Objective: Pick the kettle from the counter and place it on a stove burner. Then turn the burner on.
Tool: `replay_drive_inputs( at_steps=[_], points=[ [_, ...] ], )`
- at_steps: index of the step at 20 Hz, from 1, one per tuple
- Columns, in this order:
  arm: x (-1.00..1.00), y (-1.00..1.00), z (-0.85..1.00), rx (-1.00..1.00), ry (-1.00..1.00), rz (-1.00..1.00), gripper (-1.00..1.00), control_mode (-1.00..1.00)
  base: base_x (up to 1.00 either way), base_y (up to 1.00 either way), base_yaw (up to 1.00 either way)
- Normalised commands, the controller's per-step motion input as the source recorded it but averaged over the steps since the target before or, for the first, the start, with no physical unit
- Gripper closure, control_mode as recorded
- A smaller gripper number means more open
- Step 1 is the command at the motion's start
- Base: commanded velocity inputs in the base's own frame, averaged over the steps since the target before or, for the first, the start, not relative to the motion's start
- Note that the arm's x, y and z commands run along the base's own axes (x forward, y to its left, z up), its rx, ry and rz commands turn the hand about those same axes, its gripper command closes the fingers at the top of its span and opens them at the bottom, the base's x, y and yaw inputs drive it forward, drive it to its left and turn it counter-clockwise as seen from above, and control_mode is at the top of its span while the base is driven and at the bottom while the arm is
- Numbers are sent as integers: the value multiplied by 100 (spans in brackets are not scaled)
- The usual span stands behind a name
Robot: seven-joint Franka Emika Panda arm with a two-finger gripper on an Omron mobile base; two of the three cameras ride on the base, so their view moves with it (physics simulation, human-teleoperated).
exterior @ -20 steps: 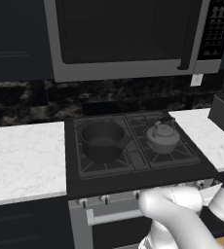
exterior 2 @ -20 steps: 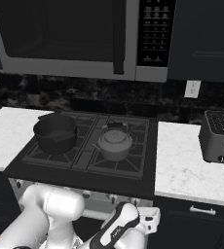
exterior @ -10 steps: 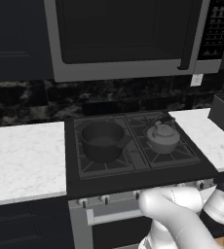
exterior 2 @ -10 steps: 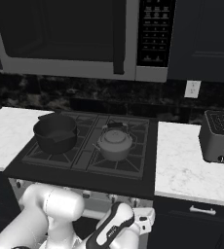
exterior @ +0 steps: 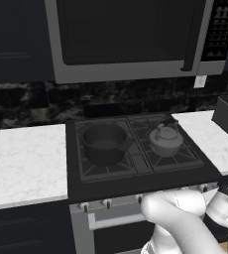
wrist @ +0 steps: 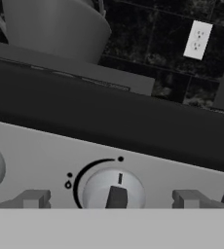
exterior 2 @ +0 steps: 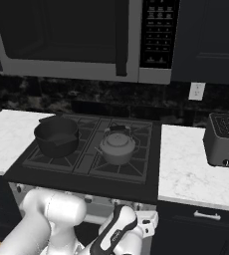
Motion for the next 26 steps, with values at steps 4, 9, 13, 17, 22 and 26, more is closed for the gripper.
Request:
replay_drive_inputs(
  at_steps=[4,9,13,17,22,26],
  points=[
    [1,0,0,0,0,0,-100,-100,0,0,0],
    [10,0,0,0,0,0,-100,-100,0,0,0],
    [0,0,-3,0,0,0,-100,-100,0,0,0],
    [0,-1,-22,0,0,0,-100,-100,0,0,0],
    [1,-2,-1,0,0,0,-100,-100,0,0,0],
    [0,-8,0,0,0,3,-100,-100,0,0,0]
  ],
)
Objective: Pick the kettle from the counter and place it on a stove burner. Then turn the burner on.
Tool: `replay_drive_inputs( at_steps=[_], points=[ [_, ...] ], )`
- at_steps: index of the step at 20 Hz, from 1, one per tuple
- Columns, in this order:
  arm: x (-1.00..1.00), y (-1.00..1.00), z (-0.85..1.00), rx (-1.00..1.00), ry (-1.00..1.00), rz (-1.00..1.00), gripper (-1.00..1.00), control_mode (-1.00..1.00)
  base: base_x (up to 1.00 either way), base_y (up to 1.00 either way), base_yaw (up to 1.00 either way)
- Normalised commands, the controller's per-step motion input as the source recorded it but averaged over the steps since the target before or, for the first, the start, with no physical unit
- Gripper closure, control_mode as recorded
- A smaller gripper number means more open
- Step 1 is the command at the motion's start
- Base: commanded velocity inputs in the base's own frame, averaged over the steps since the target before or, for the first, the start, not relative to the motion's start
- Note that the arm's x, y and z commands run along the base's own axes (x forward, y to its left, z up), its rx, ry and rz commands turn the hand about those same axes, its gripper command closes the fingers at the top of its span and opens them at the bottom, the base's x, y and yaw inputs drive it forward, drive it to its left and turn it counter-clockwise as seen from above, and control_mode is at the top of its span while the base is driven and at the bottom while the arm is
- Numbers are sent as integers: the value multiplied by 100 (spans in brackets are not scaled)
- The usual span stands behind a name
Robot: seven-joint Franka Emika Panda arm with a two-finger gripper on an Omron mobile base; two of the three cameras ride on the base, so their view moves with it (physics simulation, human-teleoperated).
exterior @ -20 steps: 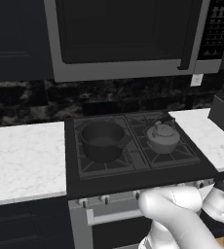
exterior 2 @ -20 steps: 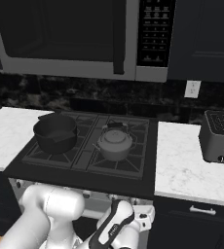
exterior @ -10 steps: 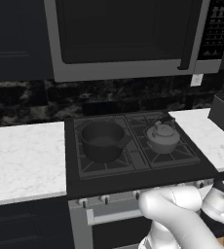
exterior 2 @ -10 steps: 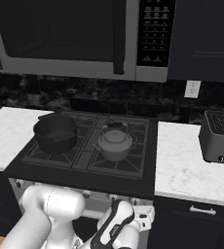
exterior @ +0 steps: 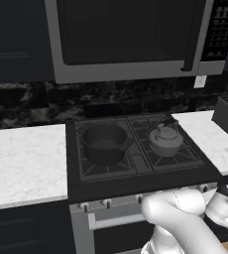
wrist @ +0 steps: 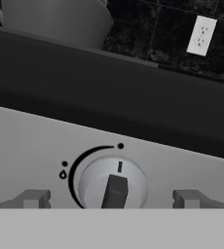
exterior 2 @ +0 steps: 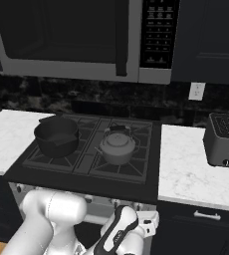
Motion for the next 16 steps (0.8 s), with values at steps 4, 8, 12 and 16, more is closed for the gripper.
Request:
replay_drive_inputs(
  at_steps=[4,8,12,16],
  points=[
    [0,0,0,0,0,0,-100,-100,0,0,0],
    [0,-11,1,1,0,0,-100,-100,0,0,0],
    [0,0,0,0,0,0,100,-100,0,0,0],
    [0,0,0,0,-1,0,100,-100,0,0,0]
  ],
)
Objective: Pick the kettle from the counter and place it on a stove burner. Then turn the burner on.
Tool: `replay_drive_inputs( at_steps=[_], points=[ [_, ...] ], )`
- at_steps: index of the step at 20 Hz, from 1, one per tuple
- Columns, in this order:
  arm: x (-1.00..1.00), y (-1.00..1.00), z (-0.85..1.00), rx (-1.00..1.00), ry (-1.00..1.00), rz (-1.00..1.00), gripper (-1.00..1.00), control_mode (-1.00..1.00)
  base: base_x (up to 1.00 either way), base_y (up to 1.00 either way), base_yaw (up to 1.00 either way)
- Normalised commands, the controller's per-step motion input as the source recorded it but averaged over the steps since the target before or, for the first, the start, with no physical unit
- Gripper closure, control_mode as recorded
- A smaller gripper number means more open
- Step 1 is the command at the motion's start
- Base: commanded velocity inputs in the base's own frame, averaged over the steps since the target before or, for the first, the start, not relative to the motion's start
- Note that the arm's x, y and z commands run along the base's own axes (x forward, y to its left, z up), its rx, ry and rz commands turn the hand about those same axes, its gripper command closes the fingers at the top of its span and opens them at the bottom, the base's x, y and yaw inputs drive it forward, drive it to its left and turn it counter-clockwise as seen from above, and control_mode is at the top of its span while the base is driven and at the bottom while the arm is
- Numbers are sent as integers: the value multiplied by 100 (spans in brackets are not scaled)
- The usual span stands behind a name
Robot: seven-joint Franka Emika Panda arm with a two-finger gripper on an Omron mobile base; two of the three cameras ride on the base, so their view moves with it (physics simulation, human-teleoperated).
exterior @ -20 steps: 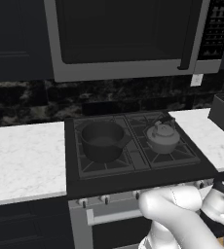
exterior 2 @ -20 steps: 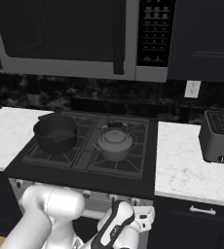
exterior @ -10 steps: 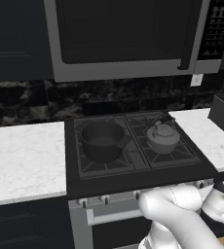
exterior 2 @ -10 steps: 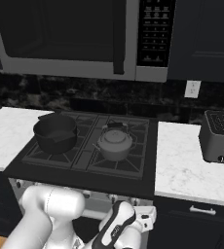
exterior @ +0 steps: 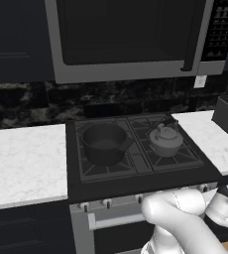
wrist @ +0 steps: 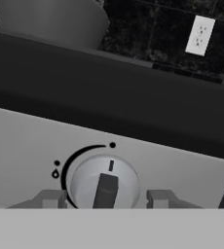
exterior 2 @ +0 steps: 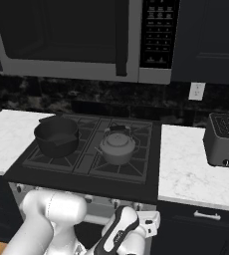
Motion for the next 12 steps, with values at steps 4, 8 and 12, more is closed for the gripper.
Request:
replay_drive_inputs(
  at_steps=[4,8,12],
  points=[
    [0,1,4,-1,-4,1,100,-100,0,0,0],
    [0,19,0,-17,-15,16,100,-100,0,0,0],
    [0,21,0,-27,-21,26,100,-100,0,0,0]
  ],
)
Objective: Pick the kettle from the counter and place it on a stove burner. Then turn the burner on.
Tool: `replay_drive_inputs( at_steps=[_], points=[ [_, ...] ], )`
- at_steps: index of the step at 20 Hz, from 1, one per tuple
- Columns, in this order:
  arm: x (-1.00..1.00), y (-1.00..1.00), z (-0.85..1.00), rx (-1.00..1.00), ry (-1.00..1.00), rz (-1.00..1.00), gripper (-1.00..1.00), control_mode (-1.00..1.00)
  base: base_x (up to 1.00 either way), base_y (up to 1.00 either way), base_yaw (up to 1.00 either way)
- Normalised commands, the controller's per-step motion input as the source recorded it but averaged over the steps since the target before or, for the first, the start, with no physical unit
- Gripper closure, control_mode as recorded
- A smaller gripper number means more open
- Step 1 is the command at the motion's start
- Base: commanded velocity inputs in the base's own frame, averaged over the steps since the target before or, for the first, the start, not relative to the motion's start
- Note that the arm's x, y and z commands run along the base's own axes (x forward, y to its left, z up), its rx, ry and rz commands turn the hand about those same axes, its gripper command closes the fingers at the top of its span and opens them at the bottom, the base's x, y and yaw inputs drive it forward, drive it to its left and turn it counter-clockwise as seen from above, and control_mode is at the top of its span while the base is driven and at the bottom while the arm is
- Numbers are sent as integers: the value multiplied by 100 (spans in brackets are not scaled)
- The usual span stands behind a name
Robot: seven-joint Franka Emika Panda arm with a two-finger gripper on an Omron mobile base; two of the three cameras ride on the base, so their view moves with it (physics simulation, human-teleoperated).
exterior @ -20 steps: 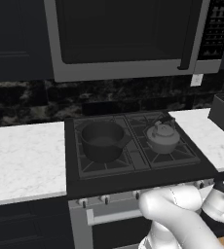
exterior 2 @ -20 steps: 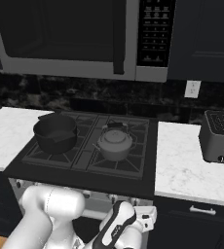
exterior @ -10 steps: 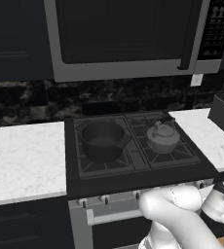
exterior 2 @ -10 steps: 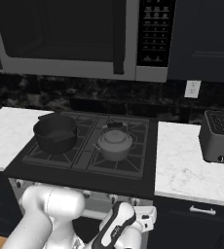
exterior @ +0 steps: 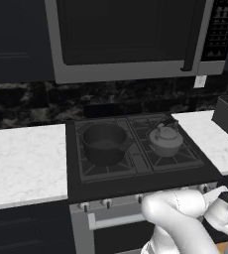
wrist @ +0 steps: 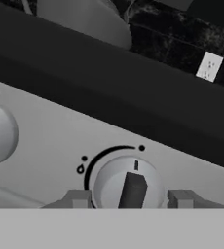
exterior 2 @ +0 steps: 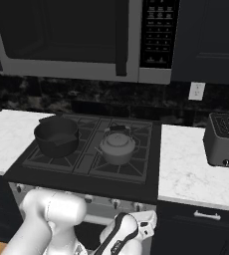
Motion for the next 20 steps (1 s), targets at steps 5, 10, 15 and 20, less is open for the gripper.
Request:
replay_drive_inputs(
  at_steps=[5,10,15,20],
  points=[
    [0,14,1,-27,-22,28,100,-100,0,0,0],
    [0,7,1,-25,-18,30,100,-100,0,0,0],
    [0,4,7,-24,-15,30,100,-100,0,0,0],
    [0,6,10,-24,-20,29,100,-100,0,0,0]
  ],
)
